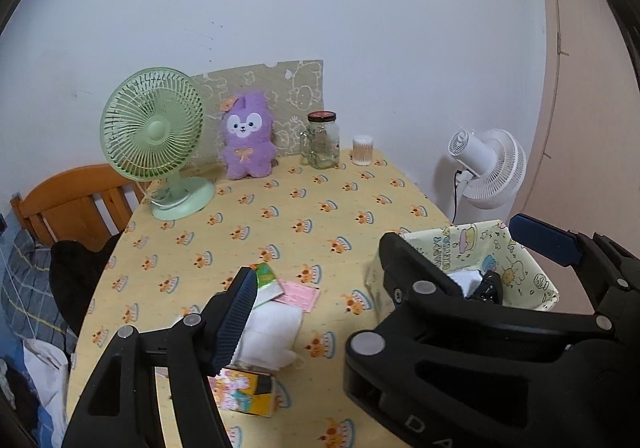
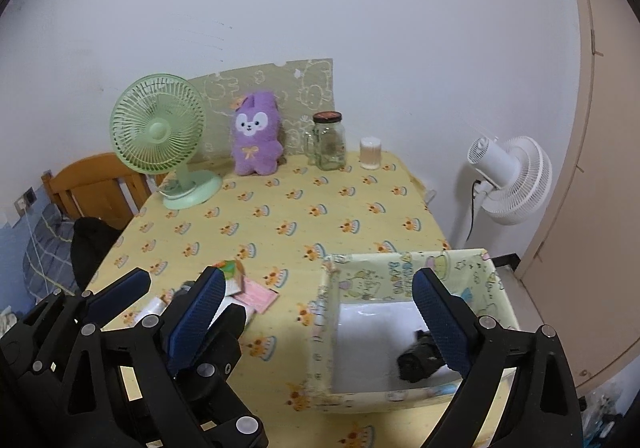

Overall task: Organize soft objects
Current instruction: 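Withdraw the right tool from the box back toward the pile, then grasp the white rolled cloth with the left tool while the right tool grasps the grey bundle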

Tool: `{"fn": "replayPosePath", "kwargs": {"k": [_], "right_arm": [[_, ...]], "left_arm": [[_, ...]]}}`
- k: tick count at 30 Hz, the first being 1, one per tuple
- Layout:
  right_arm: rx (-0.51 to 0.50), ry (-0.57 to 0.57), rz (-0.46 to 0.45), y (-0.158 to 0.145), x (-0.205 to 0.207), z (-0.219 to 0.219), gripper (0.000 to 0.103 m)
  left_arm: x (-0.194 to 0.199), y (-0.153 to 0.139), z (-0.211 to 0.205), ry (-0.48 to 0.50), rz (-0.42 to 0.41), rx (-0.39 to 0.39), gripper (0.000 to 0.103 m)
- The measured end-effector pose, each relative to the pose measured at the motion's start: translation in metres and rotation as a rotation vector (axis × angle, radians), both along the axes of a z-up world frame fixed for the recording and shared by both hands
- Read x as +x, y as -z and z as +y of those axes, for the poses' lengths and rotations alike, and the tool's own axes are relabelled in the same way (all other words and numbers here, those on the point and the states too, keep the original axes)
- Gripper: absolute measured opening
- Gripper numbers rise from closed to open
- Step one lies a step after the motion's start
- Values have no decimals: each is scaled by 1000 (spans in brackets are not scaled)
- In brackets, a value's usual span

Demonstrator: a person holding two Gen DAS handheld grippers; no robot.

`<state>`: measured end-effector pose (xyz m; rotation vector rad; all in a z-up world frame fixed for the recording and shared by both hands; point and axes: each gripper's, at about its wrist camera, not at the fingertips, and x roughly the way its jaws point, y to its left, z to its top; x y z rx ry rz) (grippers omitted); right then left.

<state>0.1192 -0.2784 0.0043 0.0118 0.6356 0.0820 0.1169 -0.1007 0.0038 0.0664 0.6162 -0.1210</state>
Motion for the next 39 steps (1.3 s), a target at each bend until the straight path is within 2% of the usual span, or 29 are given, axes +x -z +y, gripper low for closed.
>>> {"fn": "replayPosePath", "kwargs": {"k": [8, 19, 29, 36, 39], "right_arm": [[1, 10, -33, -7, -8, 30, 99], [26, 16, -25, 0, -6, 66, 102], [-5, -15, 1, 18, 5, 100, 103], [-7, -35, 42, 43, 17, 121, 103], [9, -53, 50, 56, 22, 128, 103]], "left_arm": [[-5, -7, 30, 30, -31, -13, 72], [-6, -2, 65, 18, -46, 4, 72], [6, 21, 97, -16, -9, -30, 72], [14, 44, 116, -45, 23, -22, 72], [16, 56, 124, -64, 33, -5, 78]]}}
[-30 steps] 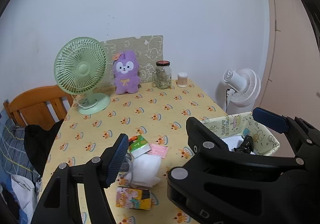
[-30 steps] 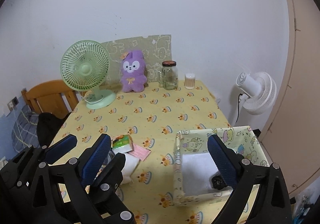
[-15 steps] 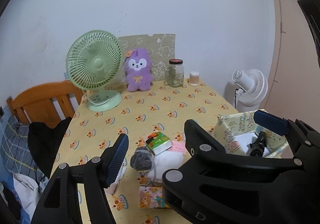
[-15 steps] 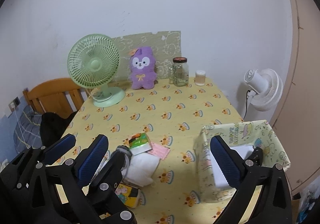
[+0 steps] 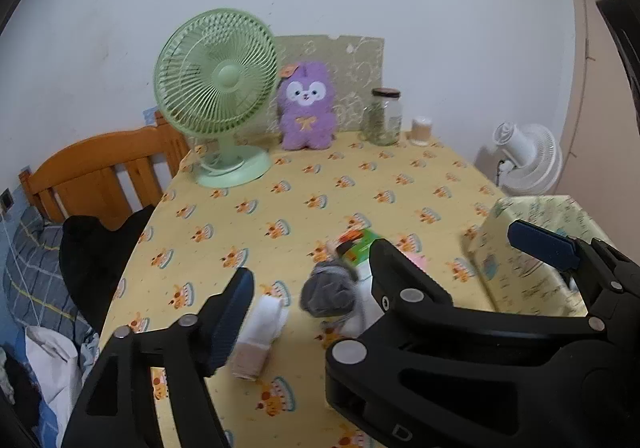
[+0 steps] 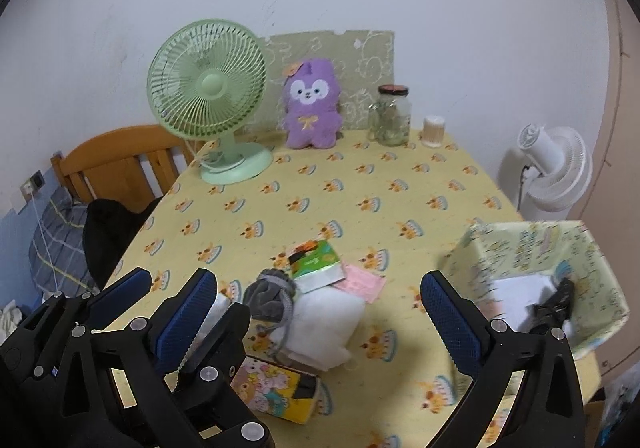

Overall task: Organize soft objects
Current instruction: 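Grasp the white rolled cloth with the left tool while the right tool grasps the grey bundle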

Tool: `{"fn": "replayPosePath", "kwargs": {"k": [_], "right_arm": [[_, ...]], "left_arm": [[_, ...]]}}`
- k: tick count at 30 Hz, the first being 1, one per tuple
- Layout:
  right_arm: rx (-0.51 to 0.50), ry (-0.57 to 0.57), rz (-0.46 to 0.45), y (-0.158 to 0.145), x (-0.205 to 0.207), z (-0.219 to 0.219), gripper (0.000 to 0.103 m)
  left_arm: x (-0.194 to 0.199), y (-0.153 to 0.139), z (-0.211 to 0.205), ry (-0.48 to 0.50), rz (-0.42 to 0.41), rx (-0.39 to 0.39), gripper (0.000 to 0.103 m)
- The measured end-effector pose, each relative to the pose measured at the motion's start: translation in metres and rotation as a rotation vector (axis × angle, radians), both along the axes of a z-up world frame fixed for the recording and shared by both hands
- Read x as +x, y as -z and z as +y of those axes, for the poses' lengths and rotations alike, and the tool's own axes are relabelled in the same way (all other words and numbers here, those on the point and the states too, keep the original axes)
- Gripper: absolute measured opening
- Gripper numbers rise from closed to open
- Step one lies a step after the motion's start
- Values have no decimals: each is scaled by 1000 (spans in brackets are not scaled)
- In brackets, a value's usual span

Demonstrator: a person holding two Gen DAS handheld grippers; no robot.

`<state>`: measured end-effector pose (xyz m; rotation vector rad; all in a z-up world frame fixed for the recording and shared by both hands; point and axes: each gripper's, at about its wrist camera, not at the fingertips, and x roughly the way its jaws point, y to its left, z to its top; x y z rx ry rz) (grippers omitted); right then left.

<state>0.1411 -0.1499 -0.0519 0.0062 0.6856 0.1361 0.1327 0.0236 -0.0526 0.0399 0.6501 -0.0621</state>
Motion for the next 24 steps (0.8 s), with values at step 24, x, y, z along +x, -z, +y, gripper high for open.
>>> {"fn": "replayPosePath", "kwargs": {"k": [24], "right_arm": [[-56, -4, 110, 95, 35, 30, 103]], "left_arm": [[34, 85, 31, -56, 149, 61, 85]]}}
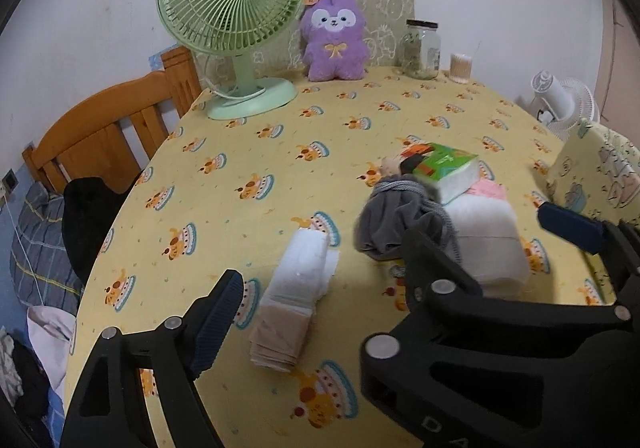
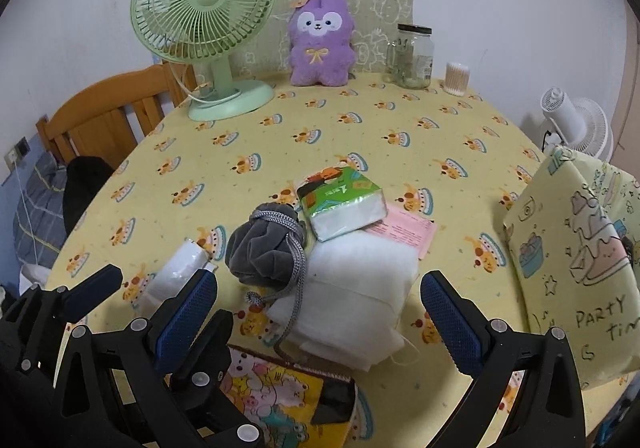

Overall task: Organize soft objects
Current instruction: 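Grasp the white rolled cloth with the left tool while the right tool grasps the grey bundle, then lift the grey bundle with the right tool while the left tool lifts the white roll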

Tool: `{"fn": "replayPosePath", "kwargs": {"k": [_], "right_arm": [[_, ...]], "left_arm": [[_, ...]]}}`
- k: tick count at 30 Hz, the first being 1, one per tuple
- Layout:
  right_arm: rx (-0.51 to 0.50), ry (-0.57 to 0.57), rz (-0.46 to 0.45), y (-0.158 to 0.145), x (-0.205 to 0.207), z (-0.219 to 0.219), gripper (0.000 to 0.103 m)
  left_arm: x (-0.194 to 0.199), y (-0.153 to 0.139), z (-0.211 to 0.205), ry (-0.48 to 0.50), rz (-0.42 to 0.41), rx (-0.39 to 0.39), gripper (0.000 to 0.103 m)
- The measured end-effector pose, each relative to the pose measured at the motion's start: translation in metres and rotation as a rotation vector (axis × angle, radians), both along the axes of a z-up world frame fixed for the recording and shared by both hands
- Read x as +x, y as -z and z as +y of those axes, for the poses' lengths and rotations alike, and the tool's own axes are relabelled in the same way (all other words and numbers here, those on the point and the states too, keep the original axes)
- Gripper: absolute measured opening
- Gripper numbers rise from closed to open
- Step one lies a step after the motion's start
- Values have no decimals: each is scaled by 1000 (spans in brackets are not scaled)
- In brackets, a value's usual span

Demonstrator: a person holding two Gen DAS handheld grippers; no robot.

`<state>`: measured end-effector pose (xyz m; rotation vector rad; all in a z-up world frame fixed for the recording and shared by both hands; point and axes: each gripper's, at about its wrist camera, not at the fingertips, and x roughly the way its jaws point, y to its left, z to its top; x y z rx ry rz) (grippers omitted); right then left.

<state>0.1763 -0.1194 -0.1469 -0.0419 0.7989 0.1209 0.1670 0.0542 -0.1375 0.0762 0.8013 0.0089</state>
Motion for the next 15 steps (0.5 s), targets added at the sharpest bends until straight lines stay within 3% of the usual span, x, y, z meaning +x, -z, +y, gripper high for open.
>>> {"fn": "replayPosePath", "kwargs": {"k": [6, 9, 10, 11, 13, 15], "right_arm": [[-101, -4, -92, -4, 1, 15, 103], [-133, -21, -91, -1, 6, 21, 103], [-130, -28, -80, 0, 7, 21, 103], [-124, -32, -69, 2, 9, 22, 102], [-98, -52, -45, 3, 11, 23, 96], [-85, -69, -28, 4, 12, 27, 85]], "left_arm": [[10, 11, 15, -30, 51, -31, 83], [14, 17, 20, -24, 79, -60, 68], [15, 19, 21, -21, 89, -73, 56], [15, 20, 23, -18, 91, -90, 50], [14, 19, 25, -25, 84, -91, 32], [14, 17, 27, -26, 90, -92, 27]]}}
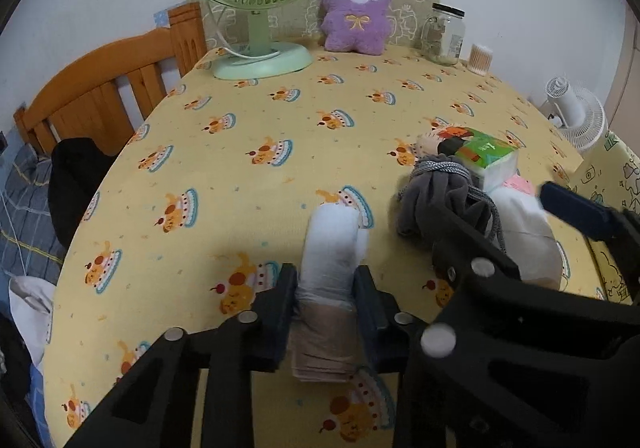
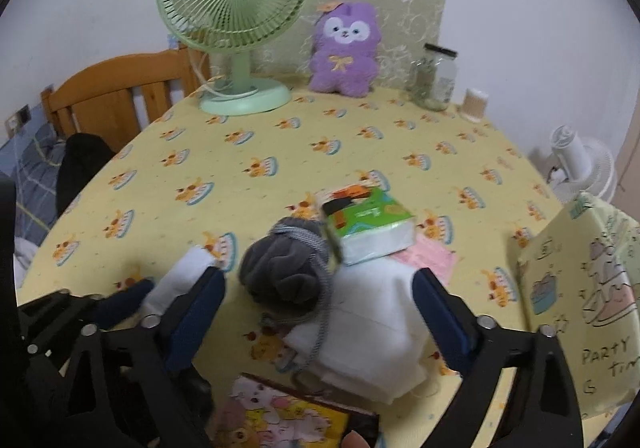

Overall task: Organize soft objects
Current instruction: 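Lift the grey bundle with the right tool while the left tool lifts the white roll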

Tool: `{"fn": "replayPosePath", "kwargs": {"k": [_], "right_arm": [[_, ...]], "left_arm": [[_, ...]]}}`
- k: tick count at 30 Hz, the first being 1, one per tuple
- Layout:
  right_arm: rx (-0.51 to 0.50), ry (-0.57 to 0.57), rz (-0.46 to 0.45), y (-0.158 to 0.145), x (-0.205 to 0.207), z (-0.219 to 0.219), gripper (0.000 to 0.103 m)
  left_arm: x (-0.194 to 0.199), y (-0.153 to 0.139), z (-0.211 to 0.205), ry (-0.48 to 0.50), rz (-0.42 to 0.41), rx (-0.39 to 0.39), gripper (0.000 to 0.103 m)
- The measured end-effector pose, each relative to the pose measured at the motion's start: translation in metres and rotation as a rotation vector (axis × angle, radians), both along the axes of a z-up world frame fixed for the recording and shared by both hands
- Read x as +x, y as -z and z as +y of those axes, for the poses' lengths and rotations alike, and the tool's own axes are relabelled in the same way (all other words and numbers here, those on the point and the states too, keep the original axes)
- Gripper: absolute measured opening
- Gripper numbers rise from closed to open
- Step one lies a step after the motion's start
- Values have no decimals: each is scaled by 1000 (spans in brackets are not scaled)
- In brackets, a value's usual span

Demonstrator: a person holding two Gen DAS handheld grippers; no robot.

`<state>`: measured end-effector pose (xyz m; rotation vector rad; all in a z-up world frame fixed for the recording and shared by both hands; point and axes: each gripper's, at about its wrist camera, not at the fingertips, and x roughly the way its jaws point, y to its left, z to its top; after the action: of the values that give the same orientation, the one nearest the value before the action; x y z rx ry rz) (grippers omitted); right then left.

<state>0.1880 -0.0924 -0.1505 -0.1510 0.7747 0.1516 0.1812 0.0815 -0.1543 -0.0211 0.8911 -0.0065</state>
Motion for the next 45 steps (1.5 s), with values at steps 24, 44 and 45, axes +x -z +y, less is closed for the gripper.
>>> {"fn": "replayPosePath", "kwargs": {"k": [24, 44, 45], "right_arm": [[38, 46, 49, -1, 0, -1, 43], [94, 64, 105, -3, -29, -58, 43], [100, 63, 105, -4, -29, -59, 43]], "left_arm": [[-11, -12, -11, 42, -31, -11, 23], [-35, -18, -61, 31, -54, 22, 26], [-35, -19, -62, 30, -56, 22, 26]]}}
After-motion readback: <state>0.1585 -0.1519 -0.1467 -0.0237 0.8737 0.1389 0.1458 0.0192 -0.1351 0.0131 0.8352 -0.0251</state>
